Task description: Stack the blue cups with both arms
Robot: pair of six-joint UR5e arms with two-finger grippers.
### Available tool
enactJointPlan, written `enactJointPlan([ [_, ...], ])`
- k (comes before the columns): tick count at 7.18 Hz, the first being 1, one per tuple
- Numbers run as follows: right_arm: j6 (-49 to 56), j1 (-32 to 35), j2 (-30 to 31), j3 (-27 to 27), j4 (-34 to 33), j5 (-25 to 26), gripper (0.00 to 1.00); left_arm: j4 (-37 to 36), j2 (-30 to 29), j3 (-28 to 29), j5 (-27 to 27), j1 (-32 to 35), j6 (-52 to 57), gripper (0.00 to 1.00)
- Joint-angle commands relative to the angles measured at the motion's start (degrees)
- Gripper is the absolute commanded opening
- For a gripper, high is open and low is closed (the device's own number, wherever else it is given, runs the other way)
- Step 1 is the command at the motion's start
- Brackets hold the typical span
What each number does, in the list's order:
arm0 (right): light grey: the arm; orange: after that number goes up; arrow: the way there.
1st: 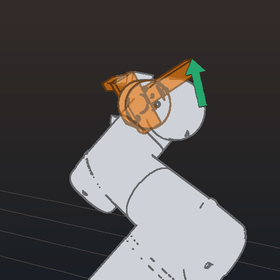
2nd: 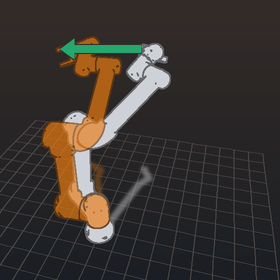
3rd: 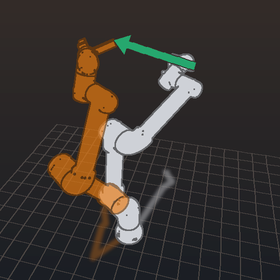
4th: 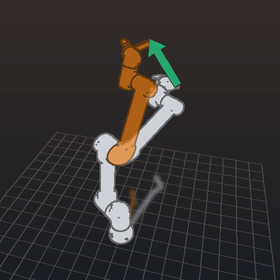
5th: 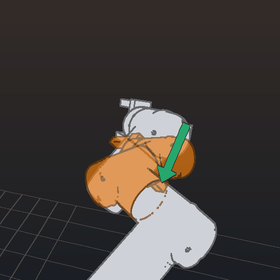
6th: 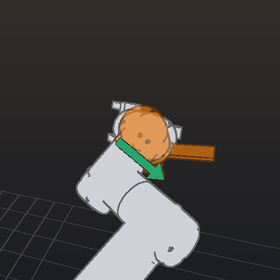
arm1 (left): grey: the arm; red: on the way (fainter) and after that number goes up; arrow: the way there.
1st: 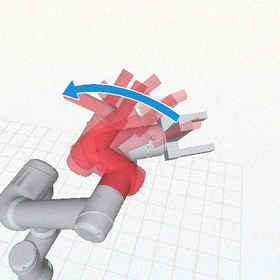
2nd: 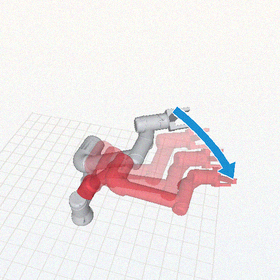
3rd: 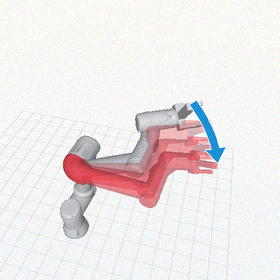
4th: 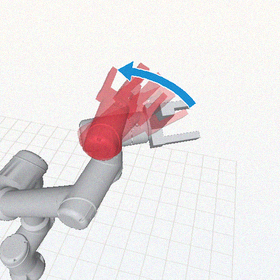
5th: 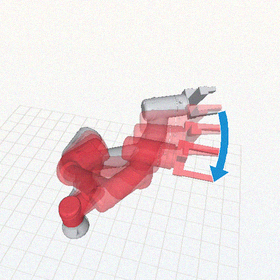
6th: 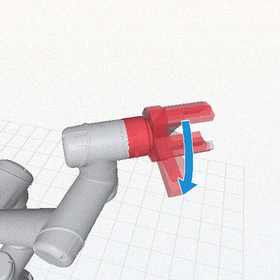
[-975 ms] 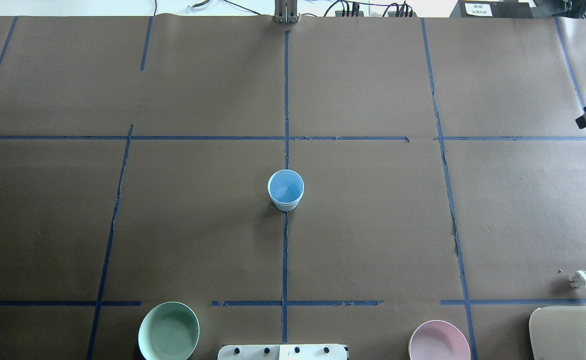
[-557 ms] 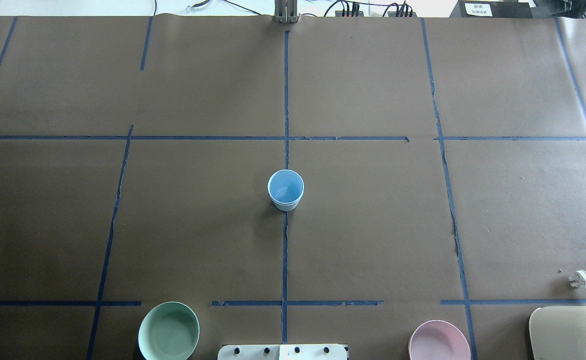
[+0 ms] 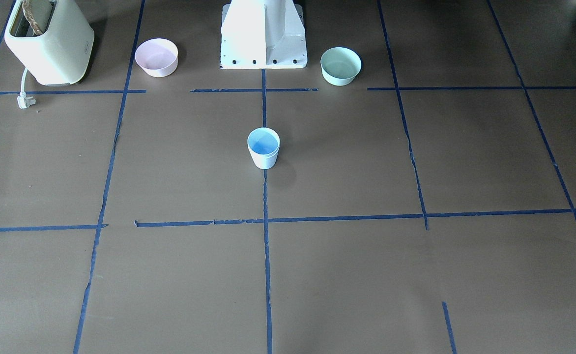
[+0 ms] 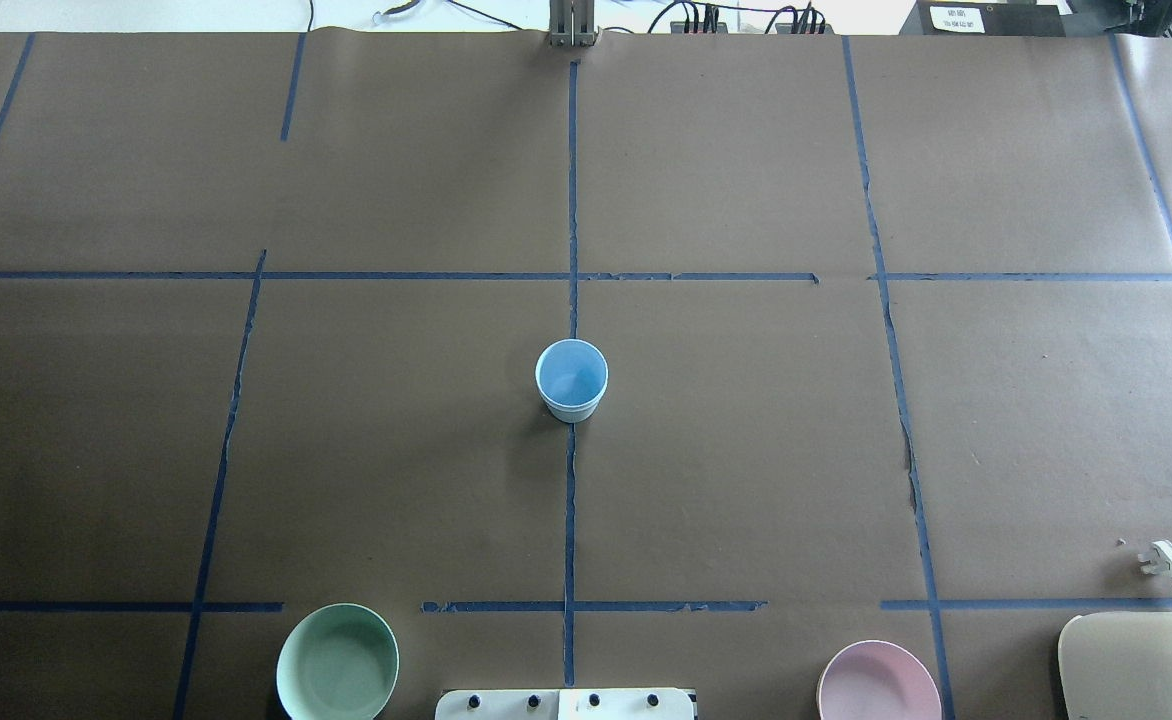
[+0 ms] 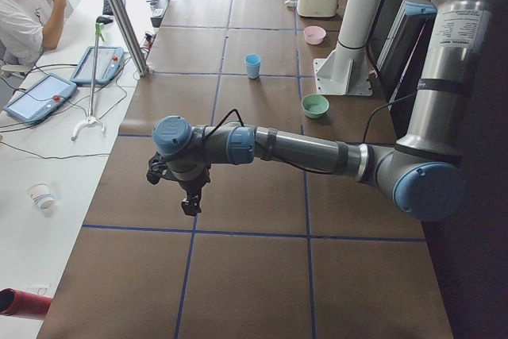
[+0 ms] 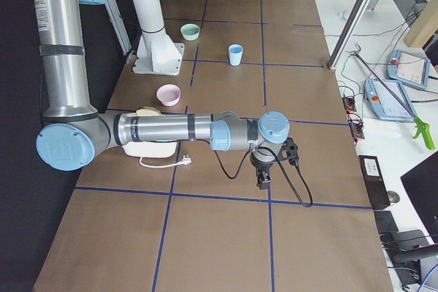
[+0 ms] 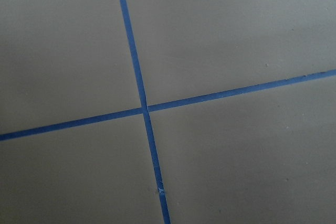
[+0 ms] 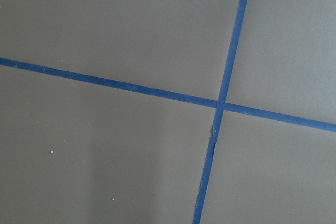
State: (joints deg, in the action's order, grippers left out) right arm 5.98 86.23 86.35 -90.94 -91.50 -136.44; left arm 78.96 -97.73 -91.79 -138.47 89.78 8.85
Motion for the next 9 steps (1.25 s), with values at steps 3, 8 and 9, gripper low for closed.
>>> enactJointPlan([
  [3,0.35,-0.45,-1.53,0.41,-2.29,0.38,1.00,7.83,5.67,-1.80,0.04,-0.05,-0.42,1.00],
  [8,0.35,-0.62,-0.82,0.50,-1.93,1.25,1.00,7.55,7.64,-1.81,0.12,-0.49,-7.27,1.00],
  [9,0.61,-0.62,-0.83,0.50,-1.93,1.87,1.00,8.13,8.51,-2.94,-0.22,-0.40,-7.27,1.00],
])
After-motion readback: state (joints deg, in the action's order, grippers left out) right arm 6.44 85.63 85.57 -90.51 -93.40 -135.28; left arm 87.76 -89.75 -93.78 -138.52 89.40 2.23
